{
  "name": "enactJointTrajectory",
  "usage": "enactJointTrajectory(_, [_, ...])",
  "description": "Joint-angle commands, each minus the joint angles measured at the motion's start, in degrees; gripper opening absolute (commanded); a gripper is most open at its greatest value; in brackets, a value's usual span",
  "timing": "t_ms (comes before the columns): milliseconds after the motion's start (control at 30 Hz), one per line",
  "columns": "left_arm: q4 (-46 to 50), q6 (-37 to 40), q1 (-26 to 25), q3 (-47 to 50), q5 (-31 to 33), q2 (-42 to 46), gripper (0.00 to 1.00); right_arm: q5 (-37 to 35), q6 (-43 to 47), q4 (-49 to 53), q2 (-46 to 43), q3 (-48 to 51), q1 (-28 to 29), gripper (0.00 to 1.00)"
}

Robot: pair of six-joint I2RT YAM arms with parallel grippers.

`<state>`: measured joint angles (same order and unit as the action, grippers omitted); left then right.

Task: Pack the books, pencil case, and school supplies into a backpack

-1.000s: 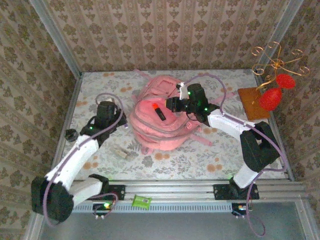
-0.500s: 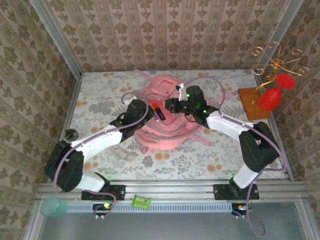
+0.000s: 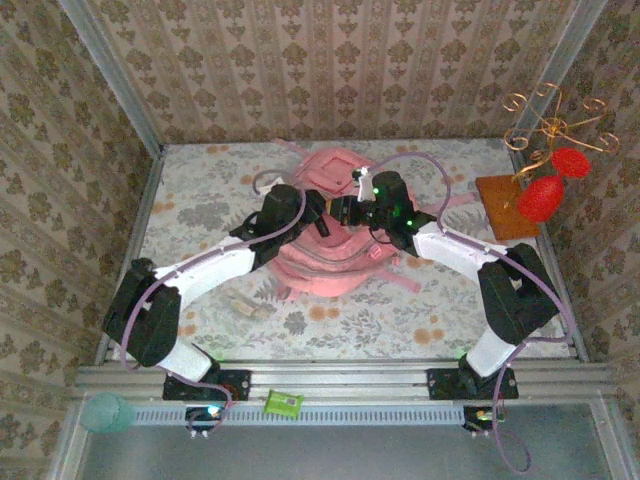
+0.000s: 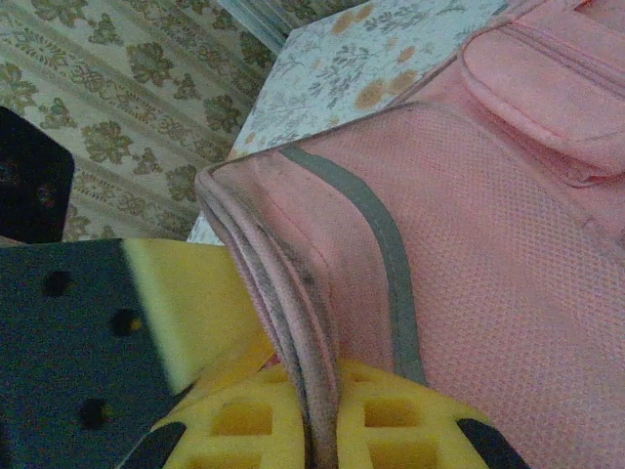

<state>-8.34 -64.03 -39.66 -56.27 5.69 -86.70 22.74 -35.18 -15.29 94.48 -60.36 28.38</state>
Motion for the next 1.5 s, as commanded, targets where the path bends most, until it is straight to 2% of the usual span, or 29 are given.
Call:
enactJointTrajectory(0, [2.4,2.6,0.1,-1.5,-3.6,-0.4,0.54,0.1,-0.3,-2.8,-1.6,-1.3,0.4,0.0])
enactJointTrajectory(100, [5.2,5.9,0.3,-0.9,-4.9,1.9,0.56,0.0,0.1,-2.3,-1.5,-1.8,0.1,0.0])
enactJointTrajectory(200, [14.0,12.8,0.6,-0.6,-5.3,6.8,0.58,-0.3,1.1,-1.3,-1.5,-2.1,0.1,0.0])
enactJointTrajectory(333, [33.2,19.3,1.3,3.1,2.2,18.1,0.61,-1.1,2.9,0.1,-1.5,-1.5,0.0,0.0])
enactJointTrajectory(433, [45.3,17.7,2.8,9.6,9.9,26.9,0.64,-1.2,3.4,0.4,-1.3,-1.3,-0.1,0.0])
enactJointTrajectory(567, [53.3,10.2,4.4,18.1,9.3,35.3,0.71,-1.3,3.8,0.2,-0.9,-1.5,-0.2,0.0])
enactJointTrajectory(667, [55.0,3.4,3.1,22.8,8.9,39.1,0.81,-0.9,3.8,0.1,-0.2,-2.0,-0.4,0.0])
enactJointTrajectory(867, [52.3,0.4,3.6,27.1,8.1,38.1,0.9,0.3,3.0,-1.8,0.5,-1.2,-0.8,0.0])
enactJointTrajectory(1033, [40.9,4.3,7.4,28.1,1.0,31.5,0.91,1.0,2.1,-3.3,1.1,-0.6,-1.0,0.0])
enactJointTrajectory(1167, [39.6,5.8,7.3,26.0,2.5,26.7,0.91,1.7,1.5,-4.0,1.0,-0.6,-0.9,0.0])
enactJointTrajectory(1367, [39.2,4.3,7.4,28.2,6.0,25.3,0.91,1.5,1.6,-4.4,0.4,0.2,-1.0,0.0])
enactJointTrajectory(1467, [38.0,5.0,8.0,28.8,5.5,23.8,0.87,1.6,1.2,-4.7,0.7,0.2,-1.1,0.0])
